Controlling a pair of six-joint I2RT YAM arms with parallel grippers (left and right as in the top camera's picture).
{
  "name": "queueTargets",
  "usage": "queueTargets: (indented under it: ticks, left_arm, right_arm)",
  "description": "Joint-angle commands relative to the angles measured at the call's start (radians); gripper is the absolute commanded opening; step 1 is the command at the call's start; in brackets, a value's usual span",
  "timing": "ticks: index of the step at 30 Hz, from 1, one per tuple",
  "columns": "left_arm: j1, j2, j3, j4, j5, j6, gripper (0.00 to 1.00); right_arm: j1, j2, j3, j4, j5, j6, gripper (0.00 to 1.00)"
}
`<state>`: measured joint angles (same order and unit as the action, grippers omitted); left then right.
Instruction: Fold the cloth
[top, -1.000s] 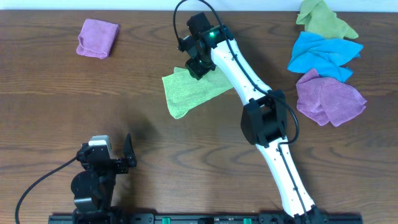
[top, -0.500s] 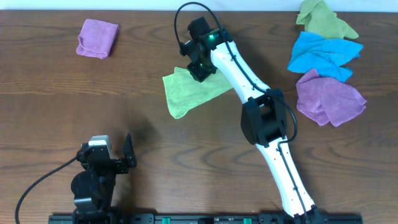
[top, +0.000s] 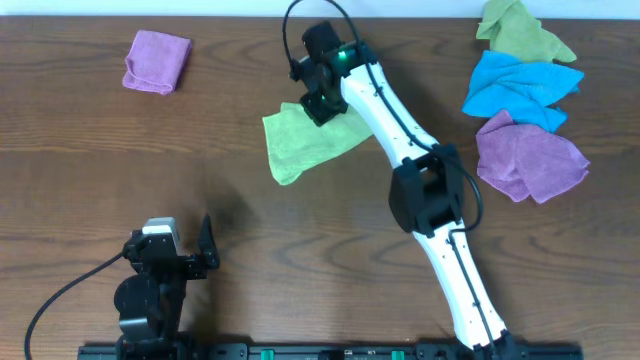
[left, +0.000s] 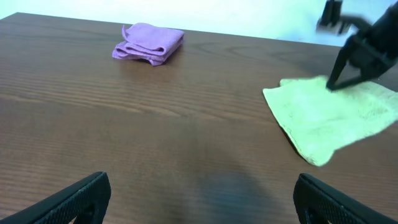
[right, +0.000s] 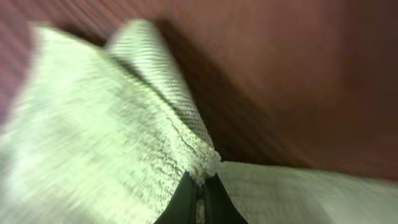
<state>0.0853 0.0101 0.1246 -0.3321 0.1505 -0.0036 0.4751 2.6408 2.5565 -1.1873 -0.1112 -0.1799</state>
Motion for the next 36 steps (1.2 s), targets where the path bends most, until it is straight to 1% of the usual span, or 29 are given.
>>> queueTargets:
  ticks: [1,5,6,7,8,9,11,12,14,16,17,18,19,20,21,22,23,26,29,36]
  left_arm:
    - [0.005,-0.006,-0.022,-0.006,0.003,-0.011,0.95]
    - [0.005,-0.006,-0.022,-0.006,0.003,-0.011,0.95]
    - [0.005,-0.006,-0.022,-0.006,0.003,-0.011,0.95]
    - [0.005,-0.006,-0.022,-0.006,0.003,-0.011,0.96]
    - [0.005,-0.006,-0.022,-0.006,0.003,-0.011,0.95]
    - [0.005,-0.006,-0.022,-0.006,0.003,-0.011,0.95]
    - [0.005,-0.006,-0.022,-0.006,0.003,-0.011,0.95]
    - [0.005,-0.006,-0.022,-0.006,0.003,-0.011,0.95]
    - [0.005,-0.006,-0.022,-0.006,0.003,-0.011,0.96]
    - [0.005,-0.006,-0.022,-0.006,0.003,-0.011,0.95]
    - [0.005,-0.006,-0.022,-0.006,0.003,-0.011,0.95]
    - [0.005,-0.006,-0.022,-0.006,0.003,-0.011,0.95]
    - [0.005,-0.006,-0.022,-0.006,0.003,-0.011,0.95]
    - [0.005,-0.006,-0.022,-0.006,0.003,-0.011,0.95]
    - [0.005,-0.006,-0.022,-0.006,0.003,-0.011,0.95]
    - [0.005,-0.006,-0.022,-0.006,0.003,-0.011,0.95]
    - [0.005,-0.006,-0.022,-0.006,0.003,-0.011,0.95]
    - [0.005,-0.006,-0.022,-0.006,0.003,-0.011,0.95]
    - [0.005,-0.006,-0.022,-0.006,0.003,-0.011,0.95]
    - [0.005,-0.006,-0.022,-0.006,0.003,-0.011,0.95]
  right_arm:
    - [-0.002,-0.183,0.047,0.008,0.003,0.018,0.01]
    - [0.003,-0.278,0.047,-0.004,0.003,0.018,0.01]
    - [0.006,-0.299,0.047,-0.009,0.003,0.018,0.03]
    - [0.01,-0.322,0.047,-0.013,0.004,0.018,0.17]
    - [0.014,-0.34,0.047,-0.017,0.008,0.018,0.16]
    - [0.018,-0.353,0.047,-0.021,0.012,0.013,0.01]
    - [0.025,-0.377,0.047,-0.032,0.018,0.006,0.02]
    - [0.028,-0.384,0.047,-0.036,0.018,0.007,0.1]
    - [0.034,-0.393,0.047,-0.046,0.018,0.007,0.01]
    - [0.039,-0.399,0.047,-0.056,0.018,0.007,0.01]
    - [0.041,-0.399,0.047,-0.059,0.018,0.007,0.11]
    - [0.043,-0.399,0.047,-0.063,0.018,0.007,0.05]
    - [0.046,-0.399,0.047,-0.068,0.018,0.007,0.01]
    - [0.049,-0.399,0.047,-0.073,0.018,0.007,0.01]
    - [0.051,-0.399,0.047,-0.074,0.018,0.007,0.06]
    - [0.056,-0.399,0.047,-0.074,0.018,0.007,0.14]
    - [0.06,-0.399,0.047,-0.077,0.018,0.007,0.01]
    - [0.079,-0.399,0.047,-0.093,0.016,0.008,0.01]
    - [0.118,-0.399,0.047,-0.109,-0.026,0.008,0.01]
    - [0.265,-0.401,0.047,-0.148,-0.035,0.007,0.01]
